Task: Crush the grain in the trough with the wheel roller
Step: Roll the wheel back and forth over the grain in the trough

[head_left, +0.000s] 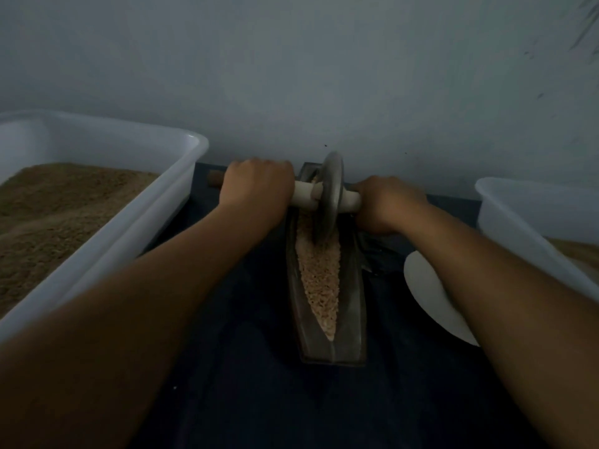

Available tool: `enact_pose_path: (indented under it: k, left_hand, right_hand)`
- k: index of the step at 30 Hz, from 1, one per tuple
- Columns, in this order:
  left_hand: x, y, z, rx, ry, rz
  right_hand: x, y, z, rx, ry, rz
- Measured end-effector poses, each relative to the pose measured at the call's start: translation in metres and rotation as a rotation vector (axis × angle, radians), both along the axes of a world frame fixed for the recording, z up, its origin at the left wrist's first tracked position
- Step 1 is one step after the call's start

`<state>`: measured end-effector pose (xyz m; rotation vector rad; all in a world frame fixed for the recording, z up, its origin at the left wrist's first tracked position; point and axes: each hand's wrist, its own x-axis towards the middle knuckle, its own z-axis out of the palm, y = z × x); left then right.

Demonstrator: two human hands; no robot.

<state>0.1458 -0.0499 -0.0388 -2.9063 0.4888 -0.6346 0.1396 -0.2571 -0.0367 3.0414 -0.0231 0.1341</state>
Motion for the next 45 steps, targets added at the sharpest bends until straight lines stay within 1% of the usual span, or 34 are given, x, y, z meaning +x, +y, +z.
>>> enact_pose_path:
  k: [5, 10, 14, 19, 21, 25, 27, 29, 35, 38, 42, 45]
  left_hand:
    - [-0.013, 0.002, -0.004, 0.0, 0.026, 0.018]
    - [-0.041, 0.008, -0.006, -0.028, 0.079, 0.043]
    - [-0.07, 0.016, -0.007, -0.011, 0.051, 0.005]
    - [-0.093, 0.032, -0.01, -0.039, 0.013, -0.072]
    - [-0.099, 0.037, -0.013, -0.066, 0.008, -0.075]
    - [-0.1, 0.041, -0.021, -0.078, -0.023, -0.074]
    - [-0.094, 0.038, -0.021, -0.074, -0.01, -0.075]
    - [-0.084, 0.032, -0.019, -0.053, 0.008, -0.067]
    - [-0.039, 0.011, -0.009, 0.019, 0.021, -0.03]
    - [-0.019, 0.005, -0.004, -0.018, 0.049, 0.006]
    - [-0.004, 0.002, -0.003, -0.042, 0.08, 0.031]
    - [-0.003, 0.003, -0.003, -0.051, 0.118, 0.046]
  right_hand:
    - [-0.016, 0.004, -0.005, -0.027, -0.087, 0.001]
    - [-0.056, 0.012, -0.01, -0.004, -0.22, 0.038]
    - [-0.094, 0.016, -0.015, -0.05, -0.338, 0.119]
    - [-0.126, 0.02, -0.011, -0.117, -0.414, 0.19]
    - [-0.134, 0.022, -0.008, -0.103, -0.488, 0.216]
    - [-0.133, 0.023, -0.013, -0.116, -0.531, 0.24]
    - [-0.123, 0.019, -0.016, -0.11, -0.516, 0.222]
    - [-0.11, 0.015, -0.02, -0.128, -0.463, 0.186]
    - [-0.062, 0.009, -0.018, -0.035, -0.296, 0.09]
    - [-0.033, 0.008, -0.011, -0.022, -0.249, 0.051]
    - [-0.01, 0.005, -0.003, -0.026, -0.149, 0.067]
    - [-0.011, 0.008, 0.0, -0.036, -0.152, 0.05]
